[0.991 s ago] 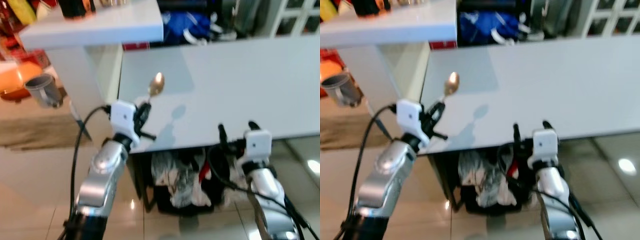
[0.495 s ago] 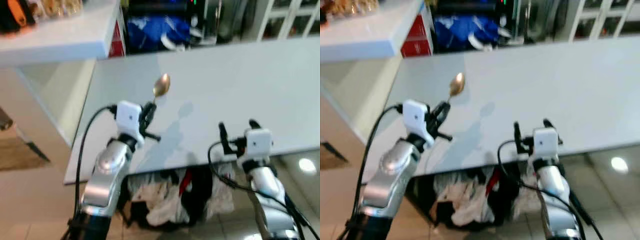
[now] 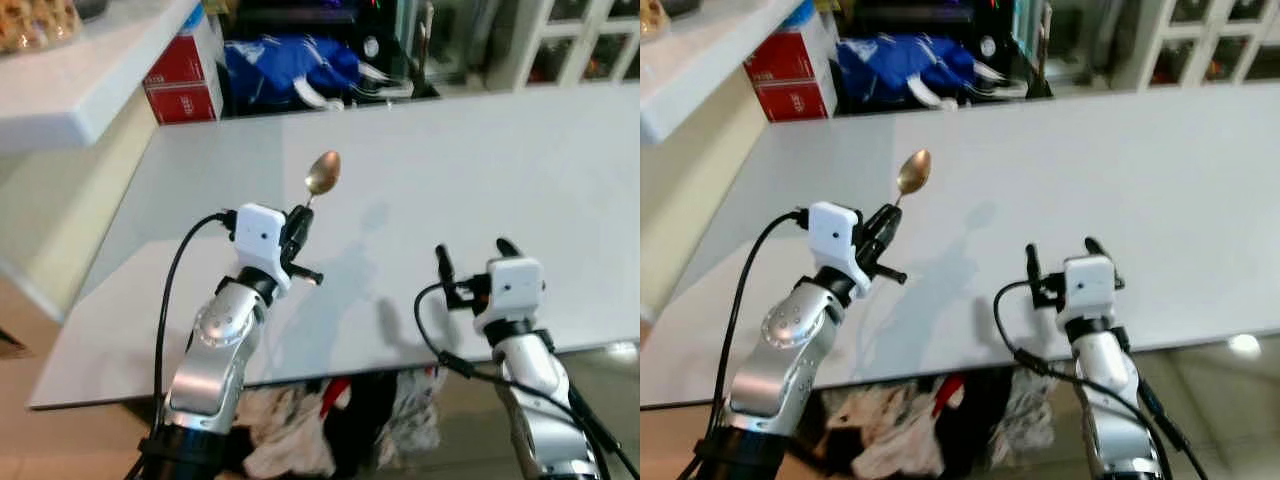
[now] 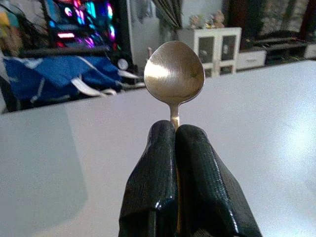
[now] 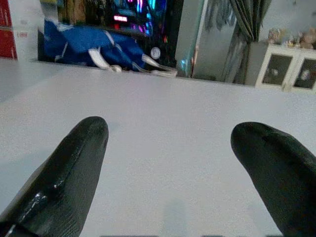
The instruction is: Setting the table
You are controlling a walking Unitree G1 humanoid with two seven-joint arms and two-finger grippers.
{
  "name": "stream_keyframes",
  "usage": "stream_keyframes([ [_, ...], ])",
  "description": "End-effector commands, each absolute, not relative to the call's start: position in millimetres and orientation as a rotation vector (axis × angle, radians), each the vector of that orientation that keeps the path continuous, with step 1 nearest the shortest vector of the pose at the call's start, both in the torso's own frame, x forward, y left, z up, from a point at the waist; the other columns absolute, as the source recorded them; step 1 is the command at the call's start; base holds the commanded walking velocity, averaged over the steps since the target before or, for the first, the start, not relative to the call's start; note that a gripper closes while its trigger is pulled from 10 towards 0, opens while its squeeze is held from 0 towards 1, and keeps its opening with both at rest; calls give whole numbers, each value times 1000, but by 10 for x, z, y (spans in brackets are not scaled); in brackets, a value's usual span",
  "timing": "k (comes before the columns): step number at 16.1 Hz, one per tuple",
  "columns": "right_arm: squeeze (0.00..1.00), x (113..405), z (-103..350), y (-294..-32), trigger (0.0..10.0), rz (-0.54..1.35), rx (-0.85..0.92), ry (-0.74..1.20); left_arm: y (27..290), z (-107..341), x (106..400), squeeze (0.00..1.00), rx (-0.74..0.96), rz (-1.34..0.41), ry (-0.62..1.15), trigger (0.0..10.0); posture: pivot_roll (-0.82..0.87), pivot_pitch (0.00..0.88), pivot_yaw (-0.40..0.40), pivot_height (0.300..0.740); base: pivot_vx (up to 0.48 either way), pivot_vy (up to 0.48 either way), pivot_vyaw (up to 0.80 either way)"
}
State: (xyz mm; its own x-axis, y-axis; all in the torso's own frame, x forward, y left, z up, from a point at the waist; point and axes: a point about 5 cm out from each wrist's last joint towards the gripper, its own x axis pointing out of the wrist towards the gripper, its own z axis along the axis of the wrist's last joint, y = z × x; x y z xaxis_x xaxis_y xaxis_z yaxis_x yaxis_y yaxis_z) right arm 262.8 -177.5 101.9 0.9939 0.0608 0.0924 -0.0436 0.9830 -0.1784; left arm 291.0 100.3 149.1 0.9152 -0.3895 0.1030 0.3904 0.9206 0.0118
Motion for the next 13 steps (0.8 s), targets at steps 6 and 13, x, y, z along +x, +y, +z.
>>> stream_keyframes([
  [6,0,2632,993,-1696,10000,84,-165,-87,1017,1566,2935,0,6,-372,-129,0,-147,0,78,735,131,-424,0],
  [13,0,2632,973,-1677,10000,96,-163,-77,967,1577,2945,0,-19,-383,-119,0,-147,0,78,735,0,-477,0],
])
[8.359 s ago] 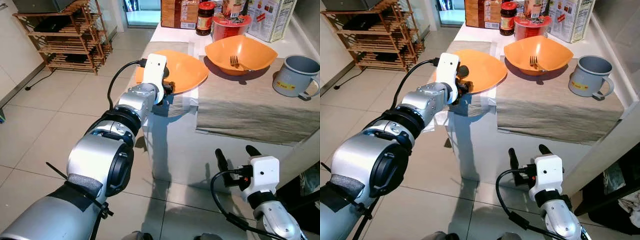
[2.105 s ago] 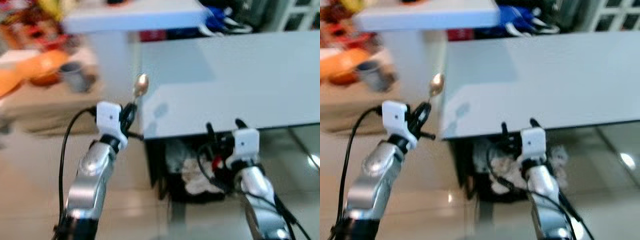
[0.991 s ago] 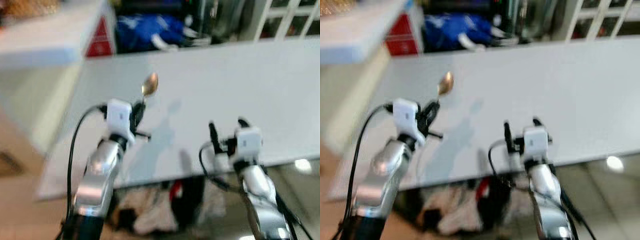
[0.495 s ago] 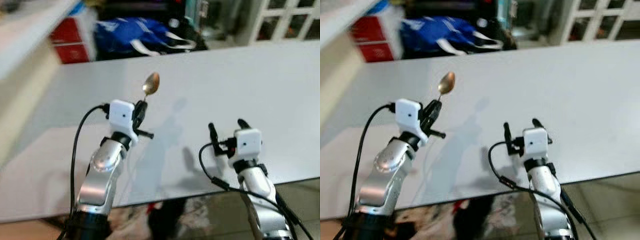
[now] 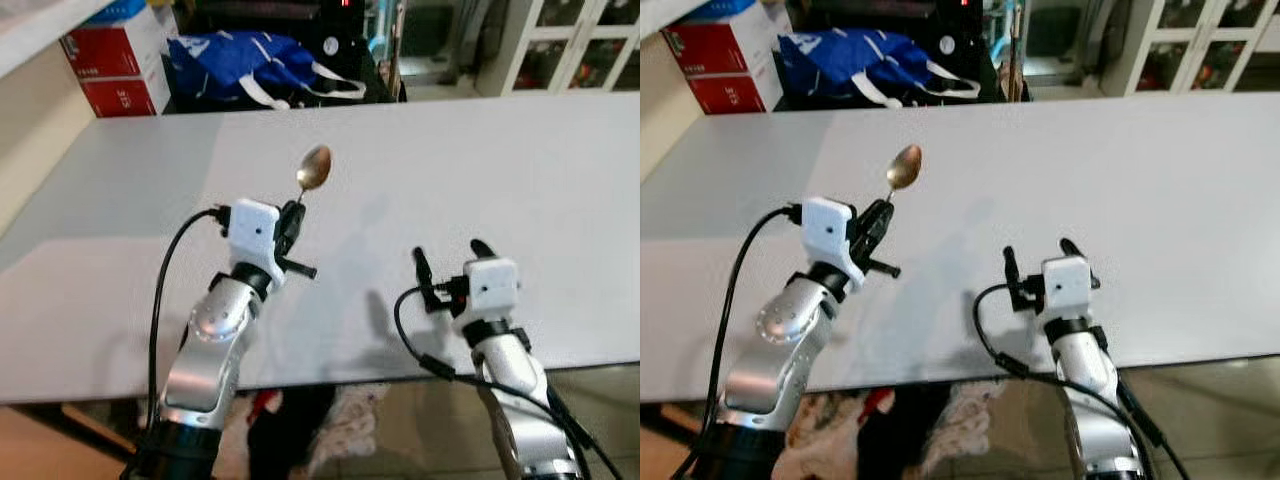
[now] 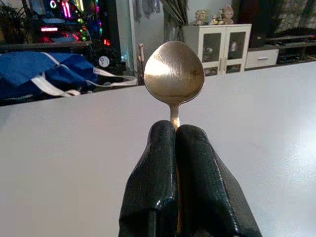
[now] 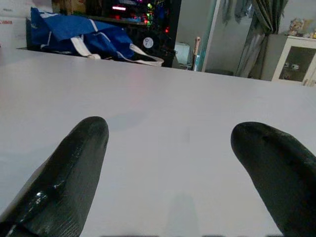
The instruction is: Setting the table
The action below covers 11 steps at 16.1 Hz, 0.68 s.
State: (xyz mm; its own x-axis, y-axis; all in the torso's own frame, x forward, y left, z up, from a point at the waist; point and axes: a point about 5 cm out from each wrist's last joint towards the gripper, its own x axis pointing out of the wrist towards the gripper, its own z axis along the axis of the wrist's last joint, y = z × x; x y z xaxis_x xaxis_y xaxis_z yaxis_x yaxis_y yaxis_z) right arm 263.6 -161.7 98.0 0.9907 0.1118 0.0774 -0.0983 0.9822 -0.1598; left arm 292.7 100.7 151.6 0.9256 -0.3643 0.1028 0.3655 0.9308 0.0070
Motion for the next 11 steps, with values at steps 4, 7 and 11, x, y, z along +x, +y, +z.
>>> stream_keyframes([
  [4,0,2654,981,-1667,10000,102,-161,-76,1100,1545,3120,0,-11,-255,-37,0,-146,0,74,735,0,0,0],
  [7,0,2654,981,-1666,10000,105,-163,-71,1274,1371,3274,0,50,-113,115,0,-149,0,71,735,0,0,0],
  [11,0,2638,985,-1682,10000,106,-168,-70,1369,1286,3356,0,31,-50,208,0,-155,0,70,735,0,0,0],
])
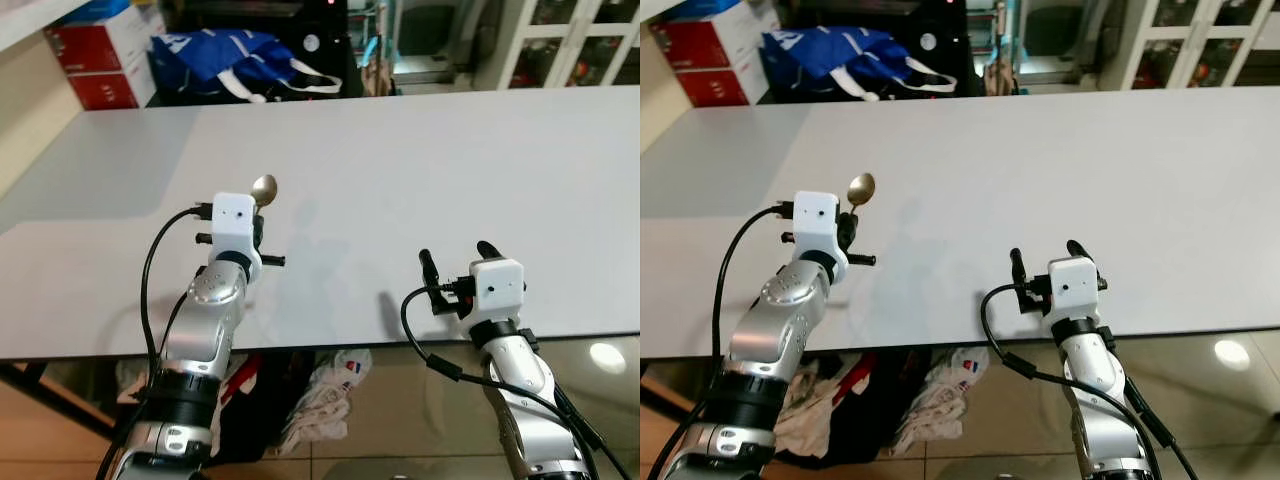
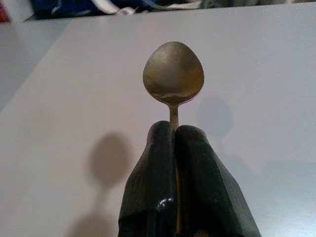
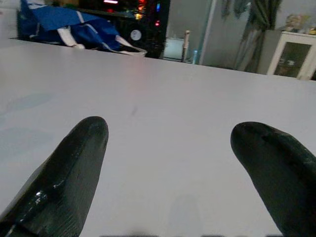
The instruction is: Setting the table
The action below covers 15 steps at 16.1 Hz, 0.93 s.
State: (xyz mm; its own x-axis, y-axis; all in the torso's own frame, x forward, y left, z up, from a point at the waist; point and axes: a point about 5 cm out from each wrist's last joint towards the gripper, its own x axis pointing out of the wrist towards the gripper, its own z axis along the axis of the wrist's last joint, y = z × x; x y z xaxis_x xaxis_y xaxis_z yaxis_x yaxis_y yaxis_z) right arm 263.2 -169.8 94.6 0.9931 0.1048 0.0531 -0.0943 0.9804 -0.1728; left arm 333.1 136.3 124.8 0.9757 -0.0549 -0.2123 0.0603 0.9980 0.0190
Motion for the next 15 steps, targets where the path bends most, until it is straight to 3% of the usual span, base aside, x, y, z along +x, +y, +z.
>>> stream_keyframes([
  [1,0,2630,984,-1687,10000,106,-168,-69,1383,1270,3371,0,3,-16,230,0,-155,0,69,735,0,0,0],
  [6,0,2590,969,-1671,10000,120,-170,-58,1337,1187,3380,0,-81,-10,269,0,-158,0,62,735,0,0,0],
  [15,0,2518,937,-1673,10000,131,-174,-36,1392,890,3379,0,-41,-19,348,0,-175,0,65,735,0,0,0],
])
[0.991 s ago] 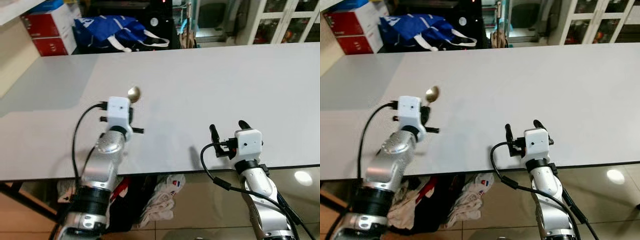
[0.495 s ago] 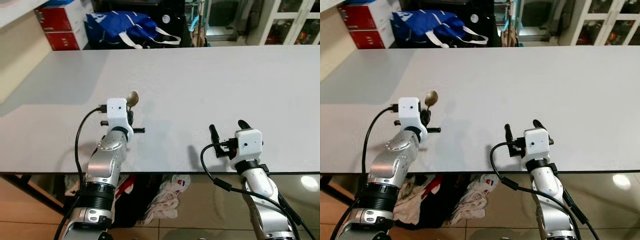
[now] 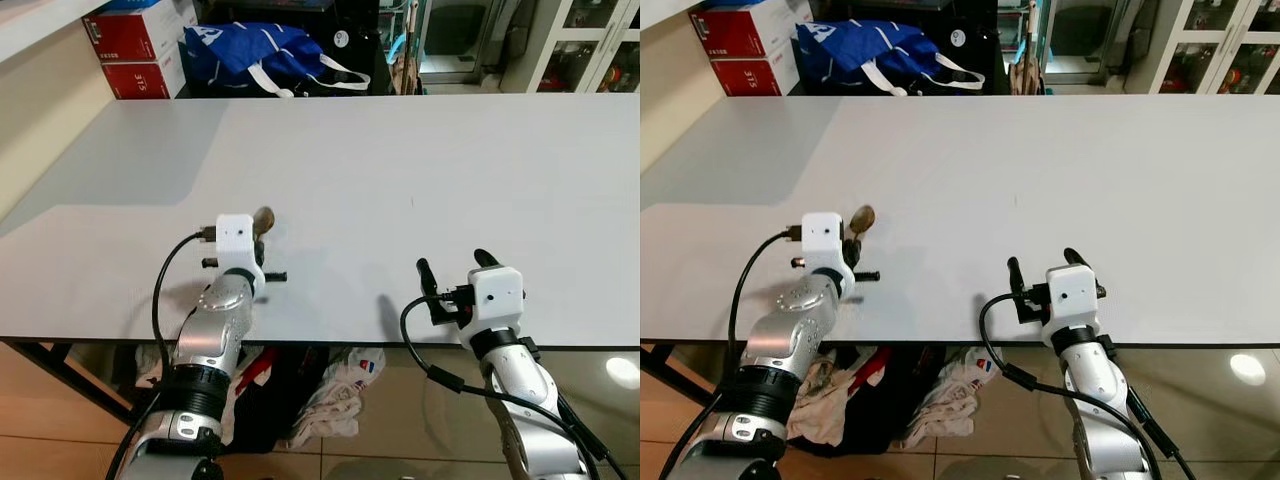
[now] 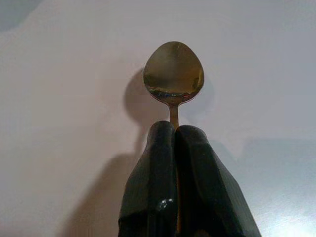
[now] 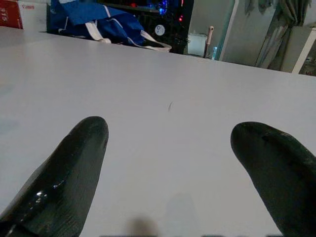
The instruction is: Setting the table
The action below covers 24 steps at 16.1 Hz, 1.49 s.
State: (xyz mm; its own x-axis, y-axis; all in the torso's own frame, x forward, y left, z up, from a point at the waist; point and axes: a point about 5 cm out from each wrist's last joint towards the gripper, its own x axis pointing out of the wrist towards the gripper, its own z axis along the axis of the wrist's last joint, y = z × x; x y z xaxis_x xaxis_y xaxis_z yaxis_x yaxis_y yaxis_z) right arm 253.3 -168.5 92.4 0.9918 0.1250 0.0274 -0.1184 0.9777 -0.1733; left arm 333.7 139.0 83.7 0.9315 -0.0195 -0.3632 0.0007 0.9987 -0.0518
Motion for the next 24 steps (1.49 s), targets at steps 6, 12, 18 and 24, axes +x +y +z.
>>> stream_keyframes([
  [6,0,2495,947,-1727,10000,125,-184,-28,1379,803,3418,0,-41,-31,365,10000,-192,0,62,735,0,0,0],
  [12,0,2488,932,-1729,10000,125,-186,-18,1373,763,3436,290,-33,-16,368,10000,-189,0,60,735,0,0,0],
  [18,0,2484,917,-1703,10000,130,-185,-11,1394,730,3438,1000,-26,0,384,10000,-187,0,60,735,0,0,0],
  [24,0,2461,918,-1711,10000,127,-182,-10,1374,740,3440,1000,-21,-4,379,10000,-187,0,63,735,0,0,0],
])
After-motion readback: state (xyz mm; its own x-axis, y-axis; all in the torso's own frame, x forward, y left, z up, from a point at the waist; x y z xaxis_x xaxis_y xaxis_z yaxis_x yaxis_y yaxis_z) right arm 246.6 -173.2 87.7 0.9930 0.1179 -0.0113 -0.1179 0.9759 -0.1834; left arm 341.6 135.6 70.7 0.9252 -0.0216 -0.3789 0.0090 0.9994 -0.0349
